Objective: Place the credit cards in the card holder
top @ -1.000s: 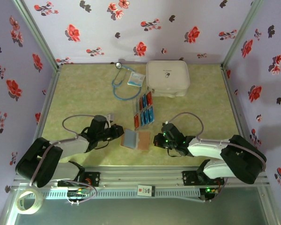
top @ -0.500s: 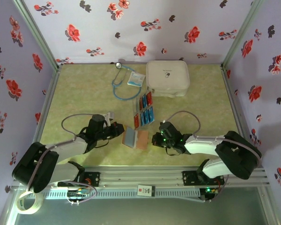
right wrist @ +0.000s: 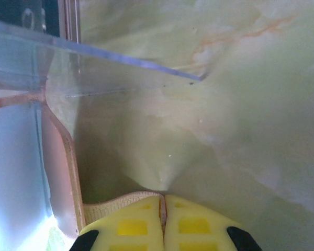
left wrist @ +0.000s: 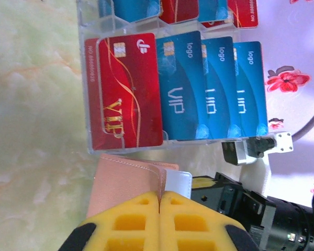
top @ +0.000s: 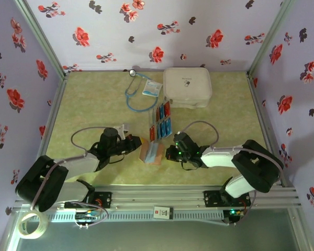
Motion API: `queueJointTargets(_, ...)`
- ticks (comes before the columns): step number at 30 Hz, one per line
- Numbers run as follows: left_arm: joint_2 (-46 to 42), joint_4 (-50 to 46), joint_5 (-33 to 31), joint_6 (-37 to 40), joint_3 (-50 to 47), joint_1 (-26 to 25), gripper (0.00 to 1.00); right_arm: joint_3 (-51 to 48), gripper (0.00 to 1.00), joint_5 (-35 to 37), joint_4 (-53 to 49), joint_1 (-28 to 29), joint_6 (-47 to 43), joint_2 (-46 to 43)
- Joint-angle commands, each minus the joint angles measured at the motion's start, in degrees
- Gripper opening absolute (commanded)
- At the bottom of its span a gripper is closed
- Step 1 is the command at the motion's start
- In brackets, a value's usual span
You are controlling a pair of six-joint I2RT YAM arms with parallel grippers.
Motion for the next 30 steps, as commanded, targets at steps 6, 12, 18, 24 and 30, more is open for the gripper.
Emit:
queueJointTargets(6, -5.5, -9.0, -7.4, 0.9, -0.2, -1.4, 0.0, 0.4, 0.13, -0.1, -1.2, 0.9, -1.2, 0.5)
queueJointTargets(12, -7.5, -14.7, -12.3, 2.4, -0.6, -1.0, 0.0, 1.9, 0.29, 0.3, -6.0, -1.6, -3.8, -2.3)
queueJointTargets(18, -4.3, -13.5, -11.9, 4.4, 0.4, -0.2, 0.0, 5.8, 0.28, -0.8, -6.4, -3.8, -5.8, 0.7)
queueJointTargets(24, 0.5, -10.8, -9.7, 5.7, 2.4, 1.7, 0.0, 9.0, 0.22, -1.4, -4.9, -5.0, -6.2, 4.3)
queueJointTargets(30, 5.6, -8.7, -6.6, 7.0, 5.0, 4.1, 0.0, 11.2, 0.21, -1.4, -3.1, -6.3, -6.1, 7.5)
